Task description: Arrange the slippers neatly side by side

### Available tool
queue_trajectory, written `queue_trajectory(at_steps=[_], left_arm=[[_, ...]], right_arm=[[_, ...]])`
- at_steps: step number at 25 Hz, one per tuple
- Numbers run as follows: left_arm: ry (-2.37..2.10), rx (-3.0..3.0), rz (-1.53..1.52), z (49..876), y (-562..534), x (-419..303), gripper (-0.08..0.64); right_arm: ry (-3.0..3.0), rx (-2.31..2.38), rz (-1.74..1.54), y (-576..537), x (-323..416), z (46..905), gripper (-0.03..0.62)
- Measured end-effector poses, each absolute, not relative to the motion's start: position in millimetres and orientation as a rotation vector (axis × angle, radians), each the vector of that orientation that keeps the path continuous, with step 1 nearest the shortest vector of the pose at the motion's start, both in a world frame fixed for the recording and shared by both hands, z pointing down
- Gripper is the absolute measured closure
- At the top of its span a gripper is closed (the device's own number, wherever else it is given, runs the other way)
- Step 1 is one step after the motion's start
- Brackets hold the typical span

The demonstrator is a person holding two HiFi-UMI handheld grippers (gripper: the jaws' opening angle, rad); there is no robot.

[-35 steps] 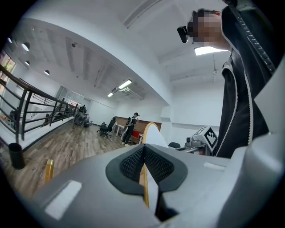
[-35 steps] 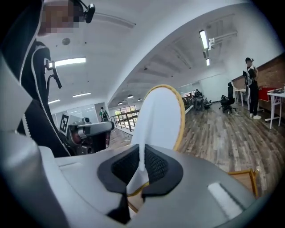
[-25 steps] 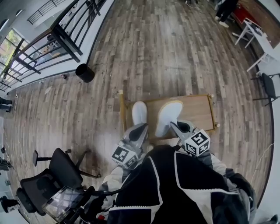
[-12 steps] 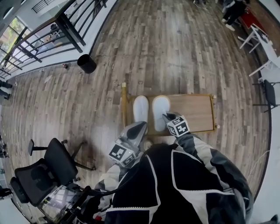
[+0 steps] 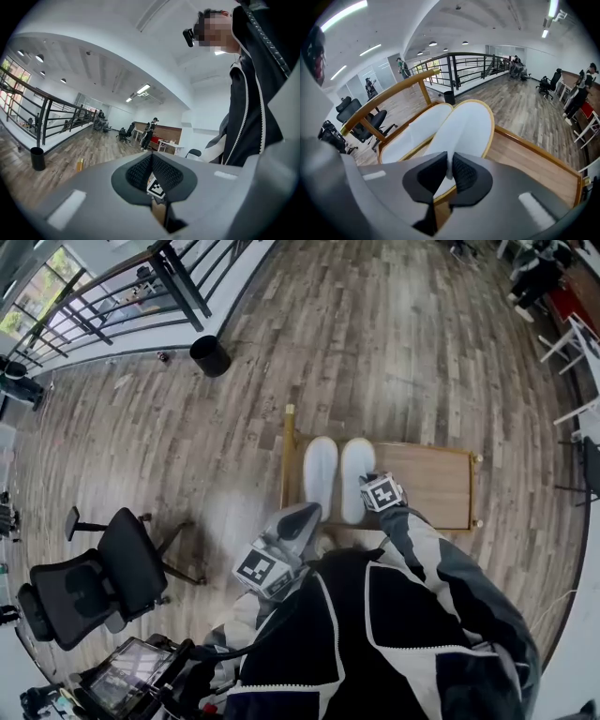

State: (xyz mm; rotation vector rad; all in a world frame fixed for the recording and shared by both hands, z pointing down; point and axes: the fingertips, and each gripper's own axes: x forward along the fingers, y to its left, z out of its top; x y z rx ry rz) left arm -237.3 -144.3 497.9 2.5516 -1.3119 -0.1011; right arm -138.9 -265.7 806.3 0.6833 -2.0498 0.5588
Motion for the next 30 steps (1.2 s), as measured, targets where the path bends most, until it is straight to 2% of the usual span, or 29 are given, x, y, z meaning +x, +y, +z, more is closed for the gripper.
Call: queue_trajectory(at_steps=[5,9,23,25,28,30], left_arm=[[-1.331,2.558,-0.159,492.6,-145.8,-238.6,0.540],[-1.354,2.518,-0.062,504.1,-138.9,-244.1,0.540],[-1.344,2.514,-0.037,505.0,-139.8,-242.6,0.540],[-1.359,2.507,-0.016,504.2,-138.9,-244.7,0.540],[-1.357,2.513,-0.040,501.7,-136.2,-244.9,0.540],[-1.346,2.530,-0.053,501.2,-139.3,-244.5,0.540]], right_arm=[[-2.017,0.642,0.503,-279.8,-147.4,823.5,0.566],[-2.003,0.618,0.504,-275.8,-154.2,836.4,0.566],[-1.924,0.640,0.505,-278.3,-146.3,846.1,0.561],[-1.937,0.624,0.514,-275.4,-148.1,845.3,0.531],[-1.962,0.595,0.550,-264.8,-152.7,842.4,0.437],[-1.991,0.618,0.554,-268.2,-152.8,834.4,0.424]])
